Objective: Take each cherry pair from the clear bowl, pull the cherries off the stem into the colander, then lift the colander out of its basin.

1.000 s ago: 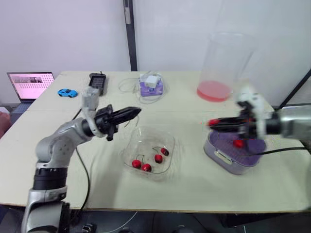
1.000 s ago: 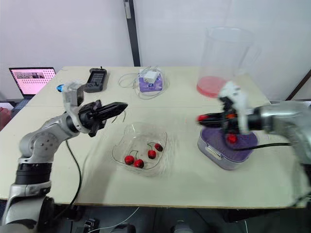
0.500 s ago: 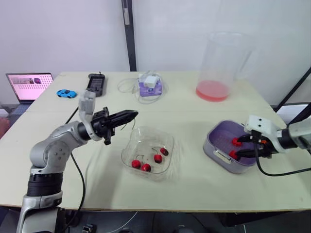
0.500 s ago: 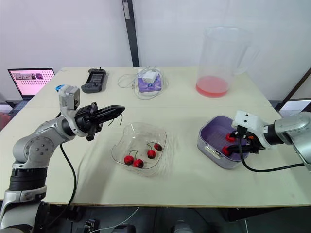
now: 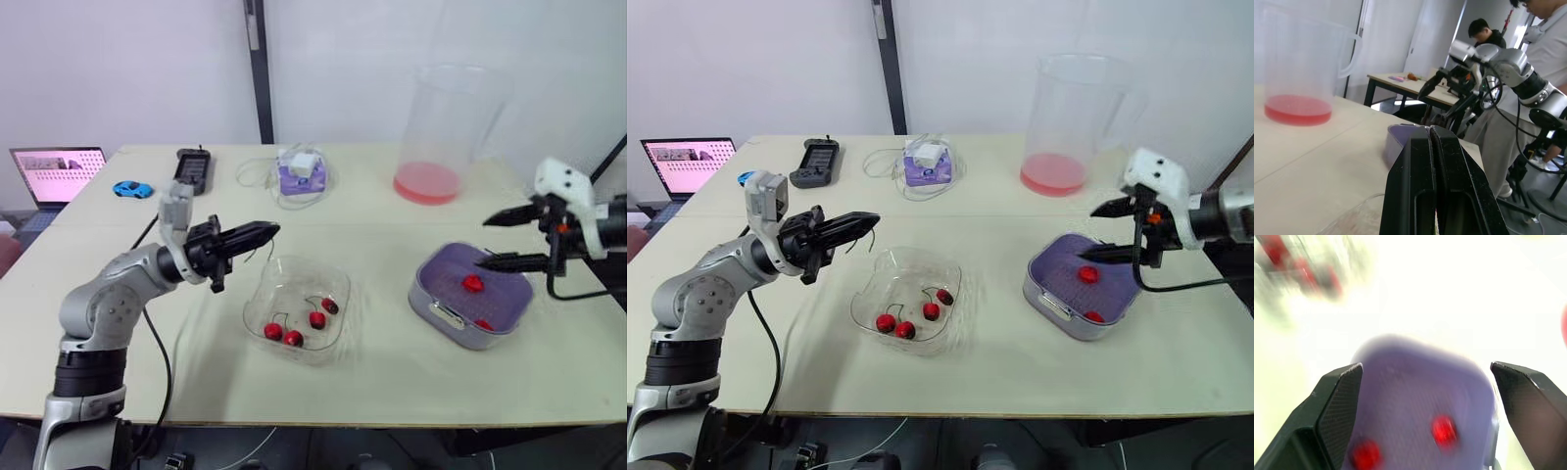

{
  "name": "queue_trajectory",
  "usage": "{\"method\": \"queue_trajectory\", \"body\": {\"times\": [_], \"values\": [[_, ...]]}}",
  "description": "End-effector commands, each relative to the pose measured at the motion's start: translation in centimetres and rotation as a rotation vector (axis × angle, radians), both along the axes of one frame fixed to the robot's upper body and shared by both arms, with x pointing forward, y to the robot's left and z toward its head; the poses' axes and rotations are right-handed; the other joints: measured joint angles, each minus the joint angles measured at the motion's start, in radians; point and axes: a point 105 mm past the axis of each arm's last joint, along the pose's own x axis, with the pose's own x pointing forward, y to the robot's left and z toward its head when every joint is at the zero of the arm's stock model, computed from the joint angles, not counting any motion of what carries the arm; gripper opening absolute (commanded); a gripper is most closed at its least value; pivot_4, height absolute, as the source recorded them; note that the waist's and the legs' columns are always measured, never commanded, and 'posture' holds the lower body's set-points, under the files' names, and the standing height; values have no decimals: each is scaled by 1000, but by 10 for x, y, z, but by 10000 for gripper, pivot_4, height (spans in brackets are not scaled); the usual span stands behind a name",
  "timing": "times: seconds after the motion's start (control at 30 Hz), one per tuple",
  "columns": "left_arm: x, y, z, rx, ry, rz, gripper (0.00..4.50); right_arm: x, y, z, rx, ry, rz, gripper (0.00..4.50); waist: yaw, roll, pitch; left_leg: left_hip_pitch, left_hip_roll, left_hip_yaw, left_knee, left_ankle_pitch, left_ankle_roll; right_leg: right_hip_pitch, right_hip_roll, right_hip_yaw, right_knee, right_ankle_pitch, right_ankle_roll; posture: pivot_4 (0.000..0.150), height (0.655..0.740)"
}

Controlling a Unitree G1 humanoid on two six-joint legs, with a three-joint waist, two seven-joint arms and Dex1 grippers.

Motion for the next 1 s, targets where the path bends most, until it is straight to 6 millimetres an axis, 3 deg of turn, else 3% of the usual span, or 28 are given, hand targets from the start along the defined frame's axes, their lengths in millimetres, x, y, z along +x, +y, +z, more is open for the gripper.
{"method": "queue_trajectory", "body": {"times": [0.03,0.13,0.23,0.4,0.57,0.73,0.83,0.93,1.0], "values": [[-1,13,4,66,-44,84,0,-22,40,8,7,-2,199,44696,5,0,0,0,0,-1,0,0,0,0,0,0,0,0,0,1500,7332],[-2,28,-2,111,-18,155,0,-21,67,12,70,-8,292,44696,7,0,0,-1,0,-1,0,0,0,0,0,-1,-1,0,0,1500,7332],[-3,48,-14,143,50,242,0,-23,84,5,48,11,364,44696,10,0,0,-1,-1,-1,0,0,0,0,-2,-1,-1,0,0,1500,7332],[-17,89,-62,200,302,377,0,-14,112,-8,29,-6,432,44696,1,0,0,-1,0,0,-1,0,0,-2,-1,0,0,0,0,1500,7332],[-21,130,-110,242,494,608,0,-8,116,-12,14,-8,446,44696,12,0,0,-1,0,-1,0,0,0,-2,-2,-1,1,0,0,1500,7332],[-30,146,-139,287,587,712,0,2,112,-17,-15,-11,408,44696,11,-1,0,-1,-1,-1,0,0,0,-2,-2,-1,1,0,0,1500,7332],[-31,154,-145,254,629,748,0,1,113,-16,-14,-11,409,44696,8,-1,0,-1,0,-1,-1,0,0,-2,-2,-1,1,0,0,1500,7332],[-30,163,-145,228,639,769,9165,1,113,-15,-12,-4,404,45000,8,-1,0,-1,0,-1,0,0,0,-2,-2,-1,1,0,0,1500,7332],[-28,169,-141,233,622,791,19387,0,111,-13,-8,0,394,45000,8,-1,0,-1,0,-1,0,0,0,-2,-2,-1,1,0,0,1500,7332]]}}
